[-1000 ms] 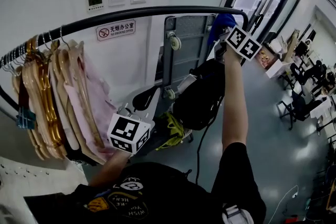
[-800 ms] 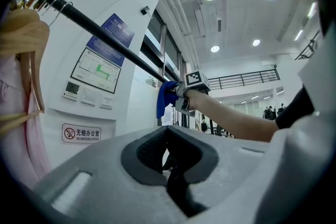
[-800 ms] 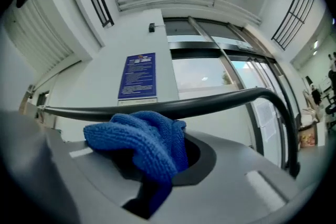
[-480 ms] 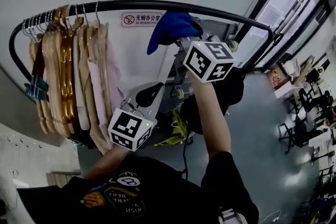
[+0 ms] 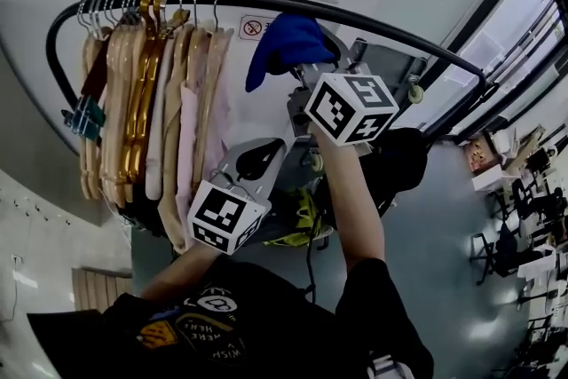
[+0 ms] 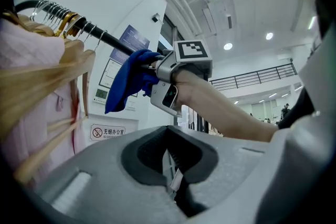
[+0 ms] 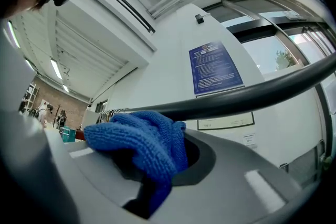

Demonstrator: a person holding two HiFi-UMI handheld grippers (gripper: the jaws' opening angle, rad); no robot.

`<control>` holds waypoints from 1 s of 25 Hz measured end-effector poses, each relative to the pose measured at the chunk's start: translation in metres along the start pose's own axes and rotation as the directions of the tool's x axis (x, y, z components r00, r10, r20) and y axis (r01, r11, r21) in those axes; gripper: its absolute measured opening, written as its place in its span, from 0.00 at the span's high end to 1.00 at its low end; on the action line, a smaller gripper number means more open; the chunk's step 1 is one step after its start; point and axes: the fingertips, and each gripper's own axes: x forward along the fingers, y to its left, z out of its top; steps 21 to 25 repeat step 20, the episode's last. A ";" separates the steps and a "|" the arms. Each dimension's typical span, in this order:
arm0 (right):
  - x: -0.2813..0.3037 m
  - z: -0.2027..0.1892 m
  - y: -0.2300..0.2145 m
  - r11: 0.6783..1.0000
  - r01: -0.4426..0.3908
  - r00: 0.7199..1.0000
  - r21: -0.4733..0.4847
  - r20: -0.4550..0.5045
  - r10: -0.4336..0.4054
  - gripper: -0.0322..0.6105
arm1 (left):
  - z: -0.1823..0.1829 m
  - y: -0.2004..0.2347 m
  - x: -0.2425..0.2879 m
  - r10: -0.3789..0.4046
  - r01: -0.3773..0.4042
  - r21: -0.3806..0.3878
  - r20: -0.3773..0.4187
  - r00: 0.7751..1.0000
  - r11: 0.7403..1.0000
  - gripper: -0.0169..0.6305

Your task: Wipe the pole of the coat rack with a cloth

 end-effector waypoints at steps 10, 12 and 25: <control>-0.086 -0.017 -0.033 0.993 0.118 0.993 -0.026 -0.013 -0.118 0.87 | 0.000 -0.003 0.012 -0.023 0.023 -0.008 0.001 1.000 1.000 0.98; -0.116 -0.033 -0.039 0.985 0.168 0.985 -0.036 -0.031 -0.169 0.87 | -0.003 -0.004 0.016 -0.032 0.032 -0.009 -0.001 0.999 0.999 0.98; -0.229 -0.111 -0.048 0.934 0.355 0.927 -0.033 -0.120 -0.356 0.87 | -0.022 -0.016 0.025 -0.064 0.064 0.018 -0.007 0.998 0.998 0.98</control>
